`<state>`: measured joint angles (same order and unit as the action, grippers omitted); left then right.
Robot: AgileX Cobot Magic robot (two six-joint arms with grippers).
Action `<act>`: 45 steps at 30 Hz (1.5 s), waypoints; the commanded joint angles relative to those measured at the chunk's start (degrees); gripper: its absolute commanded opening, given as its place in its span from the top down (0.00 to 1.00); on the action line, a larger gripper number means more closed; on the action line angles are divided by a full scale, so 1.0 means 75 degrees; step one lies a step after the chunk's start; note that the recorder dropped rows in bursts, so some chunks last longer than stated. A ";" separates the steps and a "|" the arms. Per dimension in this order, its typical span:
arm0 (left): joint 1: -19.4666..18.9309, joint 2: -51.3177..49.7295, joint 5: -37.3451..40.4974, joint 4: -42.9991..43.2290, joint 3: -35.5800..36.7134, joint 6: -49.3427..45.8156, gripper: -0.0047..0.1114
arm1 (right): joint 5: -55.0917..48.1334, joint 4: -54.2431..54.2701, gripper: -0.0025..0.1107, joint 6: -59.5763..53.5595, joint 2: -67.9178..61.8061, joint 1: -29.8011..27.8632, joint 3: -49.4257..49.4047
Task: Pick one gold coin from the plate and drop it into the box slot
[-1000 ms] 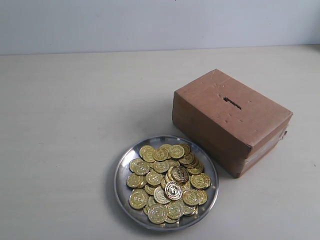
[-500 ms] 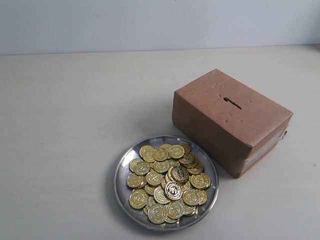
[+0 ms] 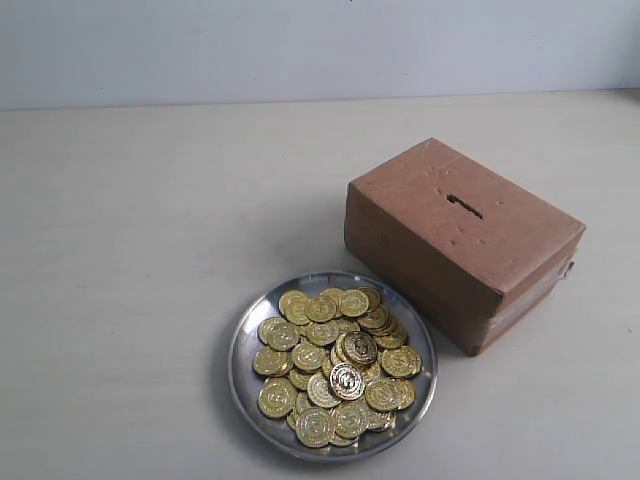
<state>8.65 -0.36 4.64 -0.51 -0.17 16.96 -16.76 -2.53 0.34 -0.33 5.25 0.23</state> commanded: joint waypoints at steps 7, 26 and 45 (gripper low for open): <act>-0.0008 0.0047 0.1394 0.0069 0.0023 -0.0679 0.96 | 0.0088 0.0014 0.98 -0.0002 0.0045 0.0018 -0.0031; -0.0008 0.0047 0.1985 -0.0079 0.0023 -0.2188 0.96 | 0.0088 0.0014 0.98 -0.0002 0.0045 0.0018 -0.0031; -0.0008 0.0047 0.1985 -0.0077 0.0023 -0.2206 0.96 | 0.0088 0.0014 0.98 -0.0002 0.0045 0.0018 -0.0031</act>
<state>8.65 -0.36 19.65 -0.47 0.05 0.62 -16.76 -2.53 0.44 -0.33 5.25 0.23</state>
